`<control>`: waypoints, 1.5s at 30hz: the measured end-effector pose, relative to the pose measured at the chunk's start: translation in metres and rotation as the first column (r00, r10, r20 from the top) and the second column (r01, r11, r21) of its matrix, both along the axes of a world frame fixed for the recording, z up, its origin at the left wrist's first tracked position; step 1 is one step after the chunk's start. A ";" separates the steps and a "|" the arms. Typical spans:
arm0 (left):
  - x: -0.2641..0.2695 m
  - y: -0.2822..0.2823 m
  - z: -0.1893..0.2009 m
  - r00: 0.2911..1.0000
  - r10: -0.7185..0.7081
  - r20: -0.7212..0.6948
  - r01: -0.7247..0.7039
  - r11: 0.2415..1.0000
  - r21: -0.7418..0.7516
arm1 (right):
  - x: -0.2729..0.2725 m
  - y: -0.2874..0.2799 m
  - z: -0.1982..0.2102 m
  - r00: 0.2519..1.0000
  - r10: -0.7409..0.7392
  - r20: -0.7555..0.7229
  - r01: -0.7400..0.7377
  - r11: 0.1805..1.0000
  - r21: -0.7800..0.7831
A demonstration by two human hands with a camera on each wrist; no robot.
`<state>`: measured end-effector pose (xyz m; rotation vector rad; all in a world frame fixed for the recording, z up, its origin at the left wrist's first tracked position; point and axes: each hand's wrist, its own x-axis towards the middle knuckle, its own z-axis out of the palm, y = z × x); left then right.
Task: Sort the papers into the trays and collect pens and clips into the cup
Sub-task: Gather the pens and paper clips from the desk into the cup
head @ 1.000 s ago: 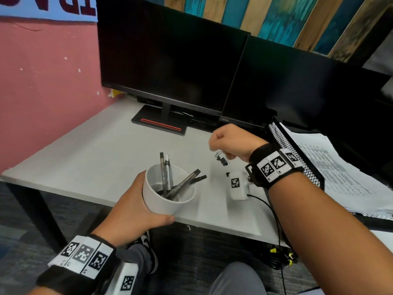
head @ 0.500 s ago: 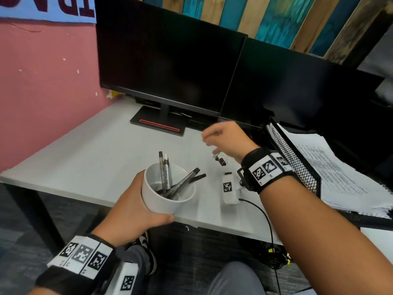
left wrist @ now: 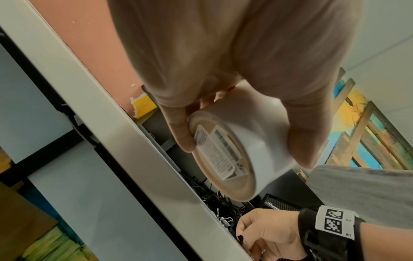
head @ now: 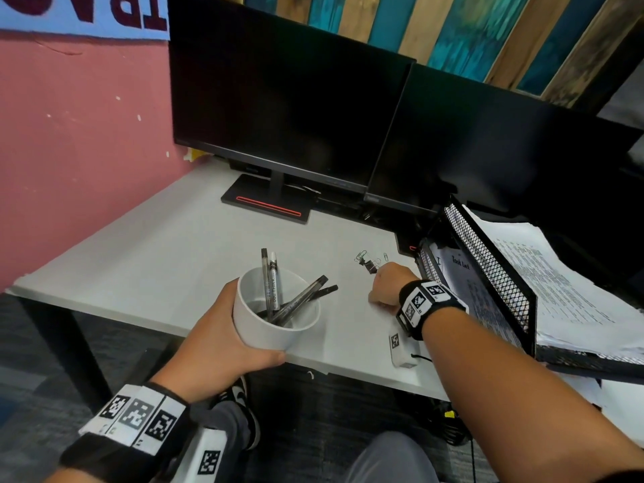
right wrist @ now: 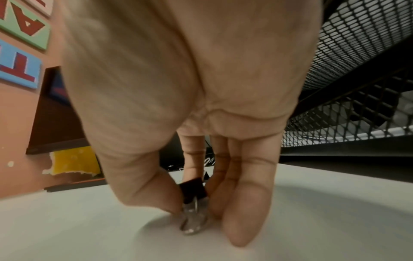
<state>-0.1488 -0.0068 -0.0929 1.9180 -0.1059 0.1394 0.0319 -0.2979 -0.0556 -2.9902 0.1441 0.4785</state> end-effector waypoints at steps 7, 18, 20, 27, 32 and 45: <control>-0.001 0.001 -0.005 1.000 -0.024 -0.014 0.023 1.000 -0.013 | -0.014 0.017 0.035 0.994 0.106 0.004 -0.104 0.970 0.220; 0.001 -0.010 0.002 0.999 -0.045 0.000 0.044 0.998 -0.047 | -0.086 0.088 0.138 0.824 0.525 0.215 -0.541 0.614 0.575; 0.002 -0.011 0.002 0.999 -0.045 0.007 0.045 0.998 -0.043 | -0.081 0.087 0.133 0.835 0.509 0.211 -0.520 0.600 0.608; 0.000 -0.003 0.000 0.999 -0.036 -0.003 0.036 0.999 -0.032 | -0.014 0.047 0.091 0.950 0.018 0.313 -0.256 0.620 0.741; -0.001 0.001 -0.001 1.000 -0.012 0.000 0.012 0.999 -0.033 | 0.040 0.019 0.036 0.939 -0.035 0.341 -0.114 0.906 0.407; 0.004 0.012 0.001 1.000 0.025 0.009 -0.025 0.999 -0.025 | 0.076 0.012 -0.019 0.968 0.094 0.234 -0.076 0.993 -0.085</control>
